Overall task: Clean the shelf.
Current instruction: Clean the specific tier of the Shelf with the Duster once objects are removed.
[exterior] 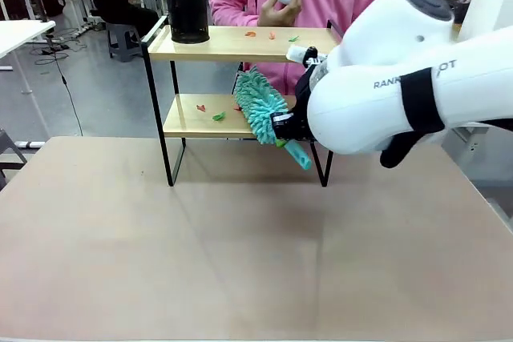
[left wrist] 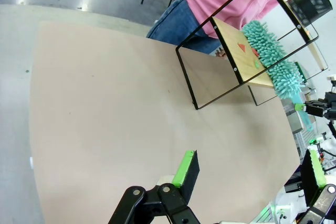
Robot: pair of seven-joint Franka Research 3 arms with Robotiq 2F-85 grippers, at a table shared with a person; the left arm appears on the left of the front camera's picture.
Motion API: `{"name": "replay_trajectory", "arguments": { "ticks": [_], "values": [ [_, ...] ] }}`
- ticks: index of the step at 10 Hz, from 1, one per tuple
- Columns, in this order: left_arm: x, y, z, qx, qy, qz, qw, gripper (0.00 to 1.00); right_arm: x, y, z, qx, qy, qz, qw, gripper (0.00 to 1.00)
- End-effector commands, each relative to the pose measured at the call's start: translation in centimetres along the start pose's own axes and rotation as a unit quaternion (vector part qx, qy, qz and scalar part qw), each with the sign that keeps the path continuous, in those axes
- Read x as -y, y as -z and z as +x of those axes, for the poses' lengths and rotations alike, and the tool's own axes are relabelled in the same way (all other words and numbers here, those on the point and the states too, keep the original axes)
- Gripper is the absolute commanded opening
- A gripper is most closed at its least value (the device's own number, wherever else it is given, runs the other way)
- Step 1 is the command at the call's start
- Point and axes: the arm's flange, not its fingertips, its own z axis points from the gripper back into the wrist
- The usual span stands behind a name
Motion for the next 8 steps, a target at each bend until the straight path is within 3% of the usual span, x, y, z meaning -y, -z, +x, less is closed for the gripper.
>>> {"name": "replay_trajectory", "arguments": {
  "ticks": [1, 8],
  "values": [
    [0.1, 0.1, 0.0, 0.010, 0.011, -0.007, 1.000, 1.00, -0.9, 0.5, 0.9, -0.001, -0.005, 0.008, 1.000, 0.12],
    [0.1, 0.1, 0.0, 0.010, 0.011, -0.007, 1.000, 1.00, -1.8, 1.9, 1.4, -0.024, -0.094, 0.076, 0.992, 0.12]
  ]
}}
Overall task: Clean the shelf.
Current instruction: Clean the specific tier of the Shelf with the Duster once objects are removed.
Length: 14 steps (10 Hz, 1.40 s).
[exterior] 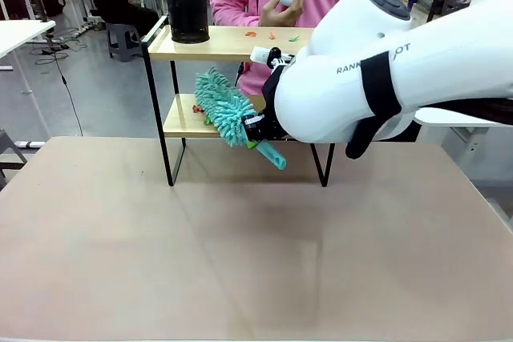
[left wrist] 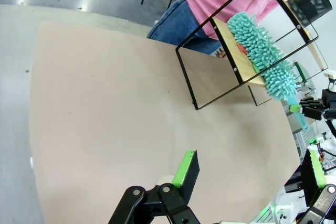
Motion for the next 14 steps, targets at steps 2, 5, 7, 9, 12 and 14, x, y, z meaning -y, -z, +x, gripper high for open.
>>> {"name": "replay_trajectory", "arguments": {
  "ticks": [2, 5, 7, 9, 12, 14],
  "values": [
    [0.1, 0.1, 0.0, 0.010, 0.010, -0.007, 1.000, 1.00, 3.5, -1.6, -0.7, -0.034, -0.043, 0.044, 0.998, 0.12],
    [0.1, 0.1, 0.0, 0.010, 0.010, -0.007, 1.000, 1.00, 5.9, -4.4, -2.8, -0.048, -0.137, 0.146, 0.979, 0.12],
    [0.1, 0.1, 0.0, 0.010, 0.010, -0.007, 1.000, 1.00, 8.1, -6.6, -4.6, -0.069, -0.177, 0.207, 0.960, 0.12],
    [0.1, 0.1, 0.0, 0.010, 0.010, -0.007, 1.000, 1.00, 10.2, -8.6, -7.5, -0.121, -0.210, 0.248, 0.938, 0.12],
    [0.1, 0.1, 0.0, 0.010, 0.010, -0.007, 1.000, 1.00, 11.7, -9.9, -9.2, -0.078, -0.200, 0.276, 0.937, 0.12],
    [0.1, 0.1, 0.0, 0.010, 0.010, -0.007, 1.000, 1.00, 12.8, -11.1, -10.2, -0.074, -0.192, 0.293, 0.934, 0.12]
  ]
}}
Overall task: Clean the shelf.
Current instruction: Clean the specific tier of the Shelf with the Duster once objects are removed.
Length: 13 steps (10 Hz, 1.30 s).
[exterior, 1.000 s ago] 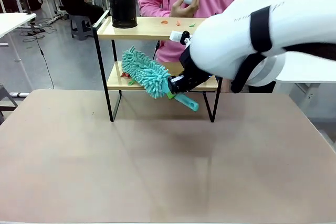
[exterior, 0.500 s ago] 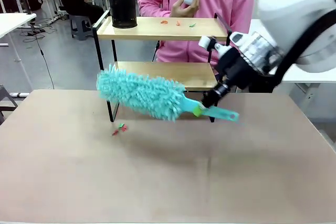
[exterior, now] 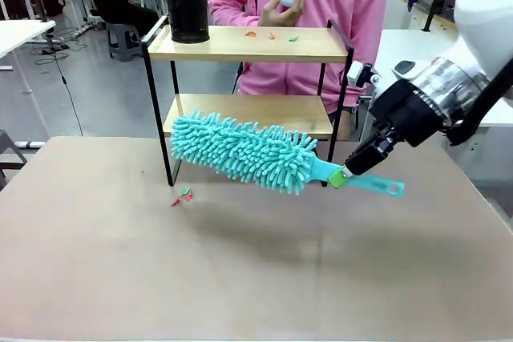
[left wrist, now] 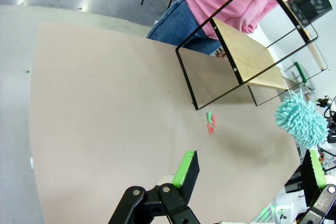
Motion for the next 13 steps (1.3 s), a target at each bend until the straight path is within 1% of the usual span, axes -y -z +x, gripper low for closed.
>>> {"name": "replay_trajectory", "arguments": {
  "ticks": [1, 2, 3, 4, 5, 6, 7, 8, 9, 10, 11, 12, 13],
  "values": [
    [0.1, 0.1, 0.0, 0.009, 0.010, -0.007, 1.000, 1.00, -0.7, -3.1, -3.0, 0.052, 0.002, 0.060, 0.997, 0.12],
    [0.1, 0.1, 0.0, 0.009, 0.010, -0.007, 1.000, 1.00, -1.8, -6.7, -5.9, 0.102, 0.000, 0.104, 0.989, 0.12],
    [0.1, 0.1, 0.0, 0.009, 0.010, -0.007, 1.000, 1.00, -3.5, -10.5, -9.6, 0.180, 0.002, 0.095, 0.979, 0.12],
    [0.1, 0.1, 0.0, 0.009, 0.010, -0.007, 1.000, 1.00, -5.1, -12.9, -12.7, 0.260, 0.011, 0.064, 0.963, 0.12],
    [0.1, 0.1, 0.0, 0.009, 0.010, -0.007, 1.000, 1.00, -5.8, -14.4, -15.6, 0.358, 0.041, 0.044, 0.932, 0.12],
    [0.1, 0.1, 0.0, 0.009, 0.010, -0.007, 1.000, 1.00, -5.7, -14.9, -18.0, 0.460, 0.088, 0.028, 0.883, 0.12],
    [0.1, 0.1, 0.0, 0.009, 0.010, -0.007, 1.000, 1.00, -4.6, -14.5, -20.0, 0.537, 0.173, 0.023, 0.825, 0.12],
    [0.1, 0.1, 0.0, 0.009, 0.010, -0.007, 1.000, 1.00, -3.6, -13.6, -21.2, 0.574, 0.226, 0.054, 0.785, 0.12],
    [0.1, 0.1, 0.0, 0.009, 0.010, -0.007, 1.000, 1.00, -2.4, -12.9, -22.1, 0.570, 0.306, 0.061, 0.760, 0.12],
    [0.1, 0.1, 0.0, 0.009, 0.010, -0.007, 1.000, 1.00, -1.4, -12.4, -22.4, 0.526, 0.380, 0.073, 0.757, 0.12],
    [0.1, 0.1, 0.0, 0.009, 0.010, -0.007, 1.000, 1.00, -0.9, -11.9, -22.7, 0.480, 0.461, 0.061, 0.743, 0.12],
    [0.1, 0.1, 0.0, 0.009, 0.010, -0.007, 1.000, 1.00, -0.3, -11.4, -22.4, 0.415, 0.523, 0.063, 0.742, 0.12],
    [0.1, 0.1, 0.0, 0.009, 0.010, -0.007, 1.000, 1.00, 0.1, -10.8, -21.8, 0.363, 0.525, 0.080, 0.766, 0.12]
  ]
}}
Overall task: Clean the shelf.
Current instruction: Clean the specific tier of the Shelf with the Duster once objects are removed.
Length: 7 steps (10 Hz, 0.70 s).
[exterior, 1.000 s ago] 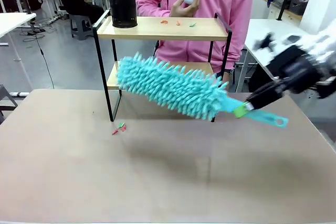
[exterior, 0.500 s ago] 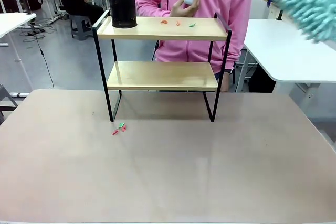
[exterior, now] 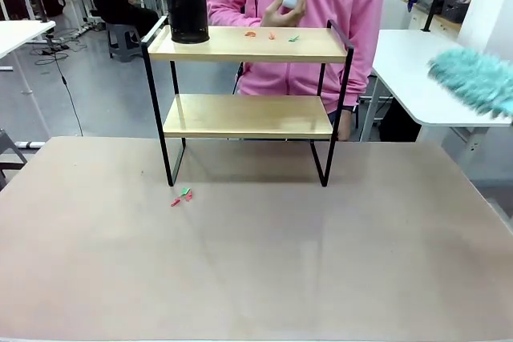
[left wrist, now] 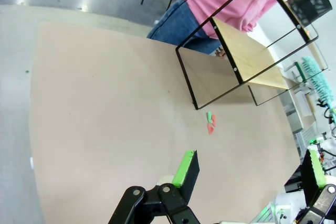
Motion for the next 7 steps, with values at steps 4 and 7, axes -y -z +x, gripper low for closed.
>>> {"name": "replay_trajectory", "arguments": {
  "ticks": [4, 7],
  "values": [
    [0.1, 0.2, 0.0, 0.009, 0.010, -0.007, 1.000, 1.00, 0.0, 0.0, 0.0, 0.000, 0.000, 0.000, 1.000, 0.12],
    [0.1, 0.2, 0.0, 0.009, 0.010, -0.007, 1.000, 1.00, 0.0, 0.0, 0.0, 0.000, 0.000, 0.000, 1.000, 0.12]
  ]
}}
